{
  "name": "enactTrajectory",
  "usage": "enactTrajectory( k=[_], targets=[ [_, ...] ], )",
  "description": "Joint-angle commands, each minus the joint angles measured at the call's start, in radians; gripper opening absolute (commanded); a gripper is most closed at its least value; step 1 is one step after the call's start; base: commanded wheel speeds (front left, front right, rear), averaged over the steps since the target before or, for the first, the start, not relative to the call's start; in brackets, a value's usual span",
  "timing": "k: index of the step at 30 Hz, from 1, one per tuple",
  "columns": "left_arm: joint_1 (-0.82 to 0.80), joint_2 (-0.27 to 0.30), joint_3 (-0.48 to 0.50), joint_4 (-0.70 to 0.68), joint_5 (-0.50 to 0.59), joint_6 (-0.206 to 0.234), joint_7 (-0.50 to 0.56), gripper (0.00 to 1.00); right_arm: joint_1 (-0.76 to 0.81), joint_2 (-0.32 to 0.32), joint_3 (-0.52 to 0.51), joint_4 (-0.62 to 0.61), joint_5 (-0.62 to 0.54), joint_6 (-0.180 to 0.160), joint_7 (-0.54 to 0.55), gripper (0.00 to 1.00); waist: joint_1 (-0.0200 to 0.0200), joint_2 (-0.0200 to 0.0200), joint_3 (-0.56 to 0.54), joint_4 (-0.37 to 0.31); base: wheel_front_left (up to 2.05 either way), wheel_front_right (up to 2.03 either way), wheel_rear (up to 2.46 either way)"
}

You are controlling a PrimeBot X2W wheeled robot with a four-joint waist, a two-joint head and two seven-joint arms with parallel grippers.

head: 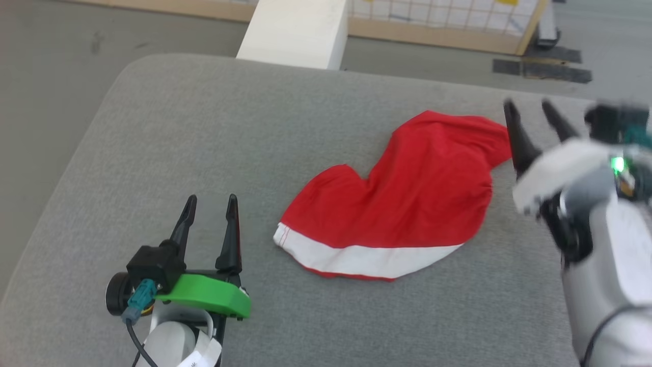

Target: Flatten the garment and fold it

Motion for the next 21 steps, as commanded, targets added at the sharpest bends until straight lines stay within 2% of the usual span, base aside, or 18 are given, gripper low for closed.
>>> enactTrajectory(
  k=[1, 6, 10, 14, 21],
  targets=[
    [0.015, 0.0, 0.002, 0.002, 0.01, -0.003, -0.005, 1.0, 0.061, 0.01, -0.011, -0.02, 0.01, -0.001, -0.014, 1.0, 0.0, 0.0, -0.057, -0.059, 0.0, 0.0, 0.0],
    [0.031, -0.001, -0.001, 0.005, 0.012, -0.005, -0.005, 1.0, 0.268, 0.039, -0.05, -0.109, 0.015, -0.001, -0.013, 1.0, 0.0, 0.0, -0.073, -0.081, 0.0, 0.0, 0.0],
    [0.036, -0.001, -0.005, 0.004, 0.011, -0.006, -0.005, 1.0, 0.353, 0.05, -0.046, -0.158, -0.003, -0.001, 0.044, 1.0, 0.0, 0.0, -0.074, -0.084, 0.0, 0.0, 0.0],
    [0.038, -0.001, -0.01, 0.006, 0.008, -0.007, -0.005, 1.0, 0.36, 0.051, 0.009, -0.174, -0.047, -0.001, 0.188, 1.0, 0.0, 0.0, -0.069, -0.08, 0.0, 0.0, 0.0],
    [0.019, -0.002, -0.028, 0.007, -0.001, -0.009, -0.005, 1.0, 0.227, 0.044, 0.101, -0.112, -0.162, -0.001, 0.538, 1.0, 0.0, 0.0, -0.027, -0.051, 0.0, 0.0, 0.0]
  ],
)
